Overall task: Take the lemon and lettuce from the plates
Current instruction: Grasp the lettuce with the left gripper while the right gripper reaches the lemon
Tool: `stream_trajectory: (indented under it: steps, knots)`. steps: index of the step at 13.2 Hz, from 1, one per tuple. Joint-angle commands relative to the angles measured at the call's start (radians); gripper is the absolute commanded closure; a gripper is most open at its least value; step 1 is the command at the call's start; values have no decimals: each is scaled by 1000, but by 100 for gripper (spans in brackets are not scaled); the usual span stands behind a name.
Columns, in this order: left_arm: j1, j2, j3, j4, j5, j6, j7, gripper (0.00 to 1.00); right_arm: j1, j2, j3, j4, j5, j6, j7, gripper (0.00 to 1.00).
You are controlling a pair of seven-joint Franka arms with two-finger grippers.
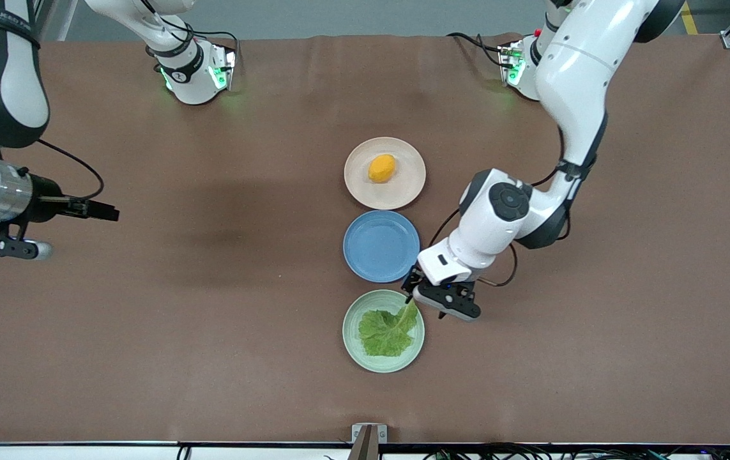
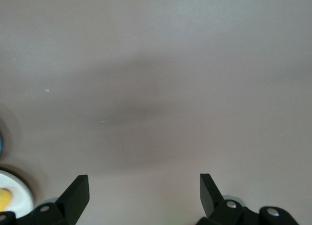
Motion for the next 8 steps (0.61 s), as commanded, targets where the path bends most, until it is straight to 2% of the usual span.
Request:
stream_trajectory:
  steps: [1,5,8]
  knots:
    - [-28,98,15,82,-4,74,5,22,131,-20,-2,-39,15,53,268,0]
    - [-37,184,17,83,1,196,23,35,337,-52,-2,-186,17,235,606,0]
    - [-40,200,17,85,5,203,29,40,503,-57,-2,-286,17,407,913,0]
